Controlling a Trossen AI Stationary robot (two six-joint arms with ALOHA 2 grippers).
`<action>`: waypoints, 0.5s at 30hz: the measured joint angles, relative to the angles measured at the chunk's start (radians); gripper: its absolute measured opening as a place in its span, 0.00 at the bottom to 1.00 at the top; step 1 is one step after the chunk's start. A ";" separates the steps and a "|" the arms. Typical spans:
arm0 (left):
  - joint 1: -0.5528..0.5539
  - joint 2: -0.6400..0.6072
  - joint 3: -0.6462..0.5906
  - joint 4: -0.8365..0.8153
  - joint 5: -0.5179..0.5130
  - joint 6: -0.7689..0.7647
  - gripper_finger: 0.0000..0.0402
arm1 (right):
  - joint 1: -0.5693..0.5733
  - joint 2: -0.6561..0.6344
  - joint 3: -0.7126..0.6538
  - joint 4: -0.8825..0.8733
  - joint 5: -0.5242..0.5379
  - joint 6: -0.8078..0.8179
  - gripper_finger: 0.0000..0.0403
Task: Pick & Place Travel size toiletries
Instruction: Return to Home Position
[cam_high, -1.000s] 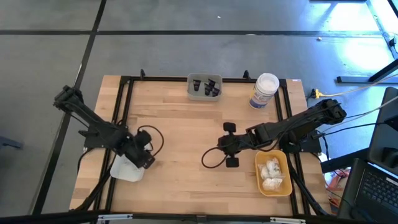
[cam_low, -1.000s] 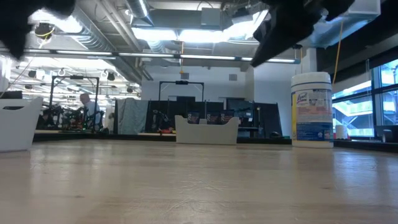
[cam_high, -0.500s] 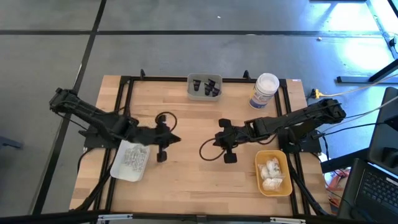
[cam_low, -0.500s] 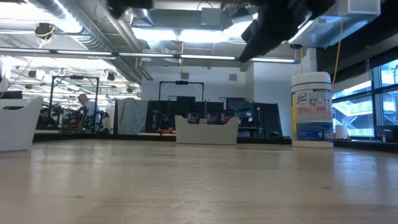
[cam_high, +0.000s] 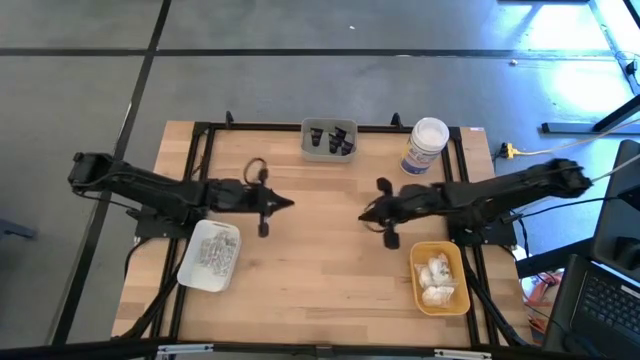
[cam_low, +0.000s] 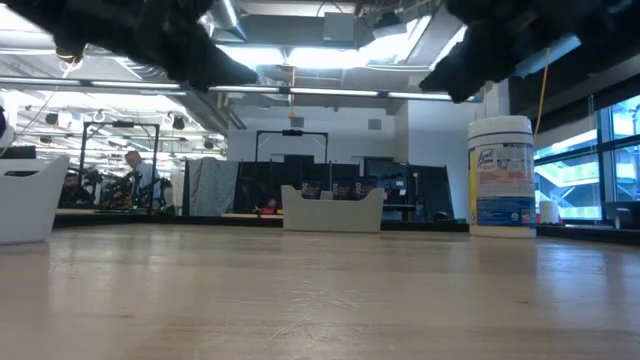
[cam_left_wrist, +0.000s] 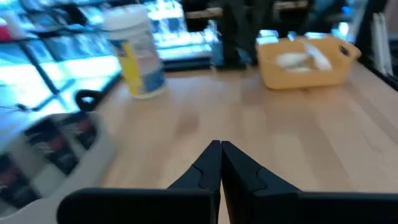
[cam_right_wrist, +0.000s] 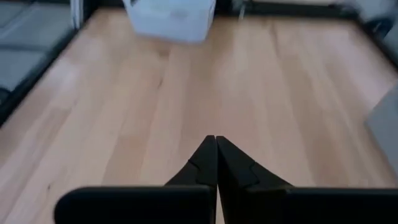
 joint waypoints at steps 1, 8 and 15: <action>0.015 -0.026 -0.027 0.027 0.000 0.002 0.01 | -0.004 -0.036 -0.031 0.032 0.000 -0.007 0.00; 0.066 -0.261 -0.185 0.071 0.019 0.014 0.01 | -0.010 -0.247 -0.172 0.121 0.083 -0.045 0.00; 0.072 -0.492 -0.254 -0.065 0.026 -0.002 0.01 | -0.007 -0.408 -0.248 0.135 0.079 -0.044 0.00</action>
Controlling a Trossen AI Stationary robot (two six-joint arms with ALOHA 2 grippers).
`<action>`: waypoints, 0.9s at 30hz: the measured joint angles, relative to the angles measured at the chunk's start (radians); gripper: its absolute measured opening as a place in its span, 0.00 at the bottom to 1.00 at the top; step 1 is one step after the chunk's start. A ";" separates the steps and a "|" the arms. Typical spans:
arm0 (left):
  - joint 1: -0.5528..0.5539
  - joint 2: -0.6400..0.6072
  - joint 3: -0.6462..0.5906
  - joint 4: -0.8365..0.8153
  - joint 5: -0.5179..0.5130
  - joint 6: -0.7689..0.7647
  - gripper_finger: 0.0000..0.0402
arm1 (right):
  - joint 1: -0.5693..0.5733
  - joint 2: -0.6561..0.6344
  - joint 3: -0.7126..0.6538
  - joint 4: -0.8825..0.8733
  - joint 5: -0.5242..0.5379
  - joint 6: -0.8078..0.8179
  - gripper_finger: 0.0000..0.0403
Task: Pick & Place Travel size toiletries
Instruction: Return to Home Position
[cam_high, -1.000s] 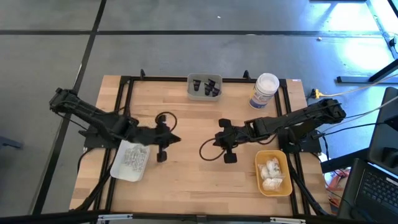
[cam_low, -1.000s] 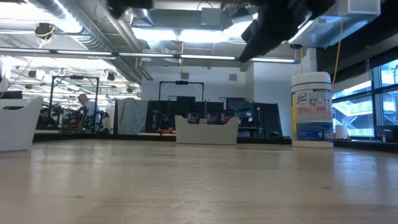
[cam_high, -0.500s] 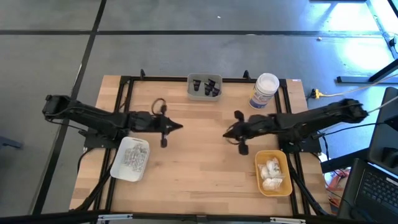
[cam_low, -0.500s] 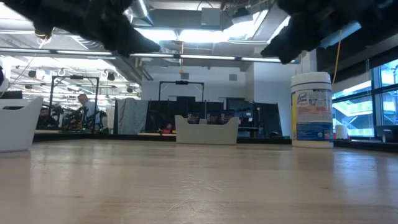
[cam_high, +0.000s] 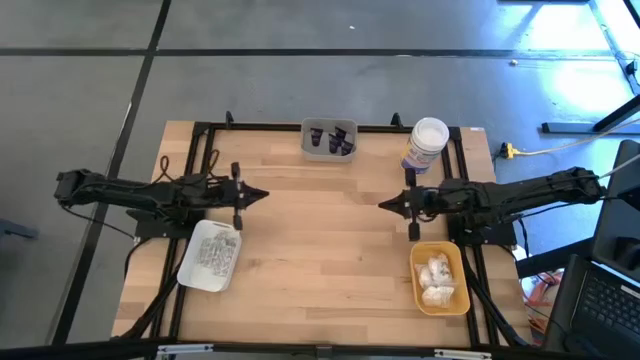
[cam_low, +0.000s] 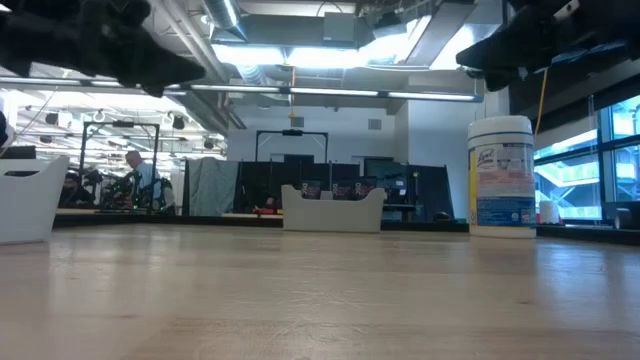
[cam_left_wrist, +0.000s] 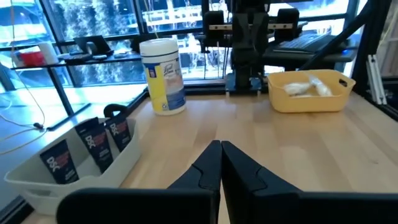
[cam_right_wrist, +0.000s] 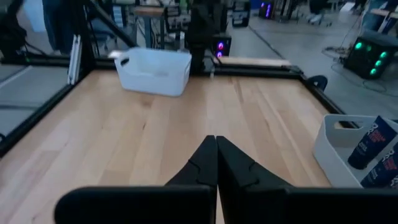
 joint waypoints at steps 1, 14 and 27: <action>0.000 -0.034 -0.005 -0.026 0.000 -0.003 0.01 | 0.000 -0.019 -0.011 0.009 0.000 0.003 0.00; 0.000 -0.376 -0.062 -0.250 0.002 -0.012 0.01 | 0.000 -0.186 -0.129 0.036 0.022 0.018 0.00; 0.000 -0.561 -0.058 -0.460 0.001 -0.021 0.01 | 0.000 -0.379 -0.209 -0.008 0.094 0.007 0.00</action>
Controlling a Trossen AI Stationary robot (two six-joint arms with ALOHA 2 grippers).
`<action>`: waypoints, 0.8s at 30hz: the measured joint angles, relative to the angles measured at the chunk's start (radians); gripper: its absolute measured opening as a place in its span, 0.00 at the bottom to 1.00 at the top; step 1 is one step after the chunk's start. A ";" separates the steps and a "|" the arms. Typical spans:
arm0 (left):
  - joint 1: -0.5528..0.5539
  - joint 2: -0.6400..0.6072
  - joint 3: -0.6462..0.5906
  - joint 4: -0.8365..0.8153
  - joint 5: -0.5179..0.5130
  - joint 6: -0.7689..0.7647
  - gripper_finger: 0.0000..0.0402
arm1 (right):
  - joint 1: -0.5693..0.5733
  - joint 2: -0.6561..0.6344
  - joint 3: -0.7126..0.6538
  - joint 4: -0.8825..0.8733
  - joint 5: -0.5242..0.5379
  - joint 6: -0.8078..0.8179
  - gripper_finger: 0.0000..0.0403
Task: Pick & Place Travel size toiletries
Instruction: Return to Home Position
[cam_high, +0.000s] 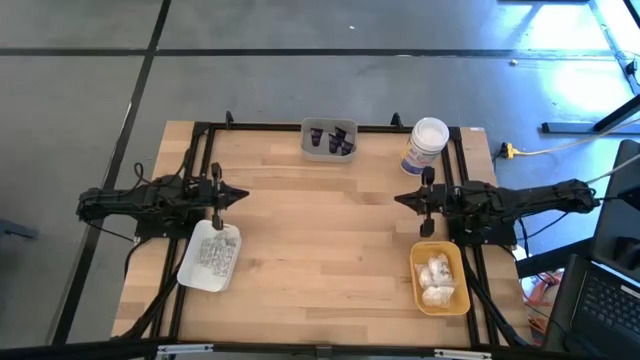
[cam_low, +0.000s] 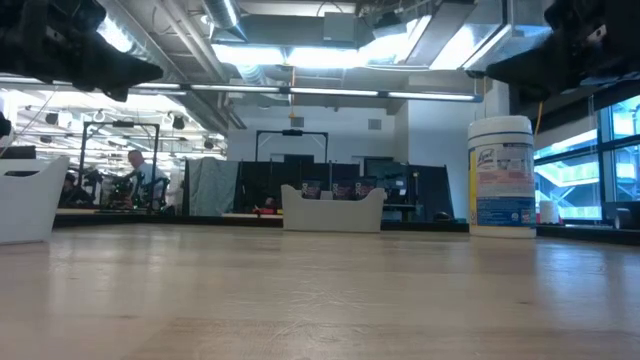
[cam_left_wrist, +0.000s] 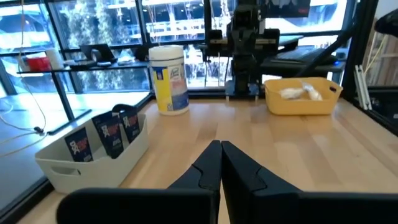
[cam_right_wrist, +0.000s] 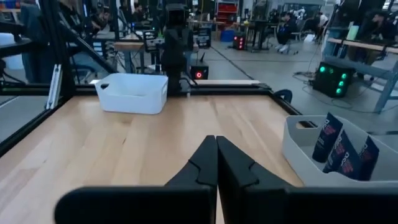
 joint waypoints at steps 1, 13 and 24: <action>0.000 0.001 0.001 -0.001 -0.001 0.000 0.01 | 0.000 -0.013 -0.011 -0.001 0.000 0.001 0.00; 0.000 0.000 0.001 -0.073 -0.001 0.023 0.01 | 0.000 -0.130 -0.087 -0.078 0.015 0.028 0.00; 0.000 0.000 0.001 -0.109 -0.019 0.026 0.01 | 0.000 -0.154 -0.088 -0.218 0.015 0.139 0.03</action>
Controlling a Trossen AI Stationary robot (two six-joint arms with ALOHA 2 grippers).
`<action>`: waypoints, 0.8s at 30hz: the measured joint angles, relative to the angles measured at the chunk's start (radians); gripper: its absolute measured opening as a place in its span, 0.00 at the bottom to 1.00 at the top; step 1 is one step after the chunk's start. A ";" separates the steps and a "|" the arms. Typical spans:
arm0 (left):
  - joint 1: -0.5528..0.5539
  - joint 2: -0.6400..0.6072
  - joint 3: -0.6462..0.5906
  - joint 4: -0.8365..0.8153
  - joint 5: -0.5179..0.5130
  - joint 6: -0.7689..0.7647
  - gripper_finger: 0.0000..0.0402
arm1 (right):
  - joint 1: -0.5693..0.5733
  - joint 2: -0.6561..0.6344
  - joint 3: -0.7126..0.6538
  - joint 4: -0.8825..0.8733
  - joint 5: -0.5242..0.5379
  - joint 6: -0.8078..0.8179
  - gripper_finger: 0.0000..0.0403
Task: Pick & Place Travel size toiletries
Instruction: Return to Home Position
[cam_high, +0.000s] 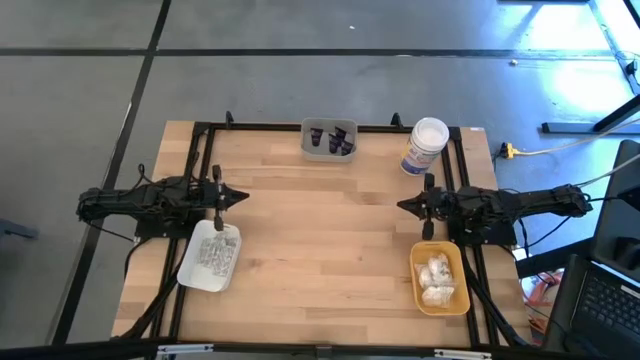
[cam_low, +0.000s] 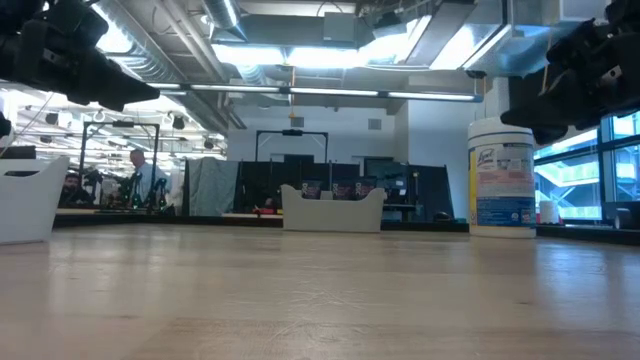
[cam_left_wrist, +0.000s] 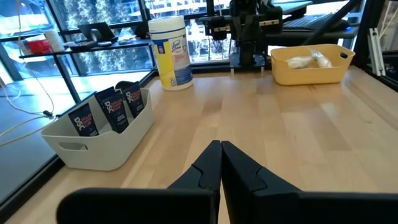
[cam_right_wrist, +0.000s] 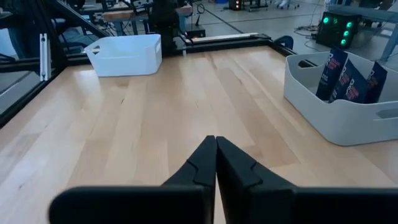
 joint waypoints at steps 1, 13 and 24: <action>0.000 0.000 0.000 0.001 0.000 0.000 0.01 | 0.000 0.000 0.000 0.002 0.000 0.004 0.04; 0.000 0.000 0.000 0.002 0.000 0.000 0.01 | 0.000 0.000 0.000 0.002 0.000 0.000 0.15; 0.000 0.000 0.000 0.002 0.000 0.000 0.01 | 0.000 0.000 0.000 0.002 0.000 -0.001 0.21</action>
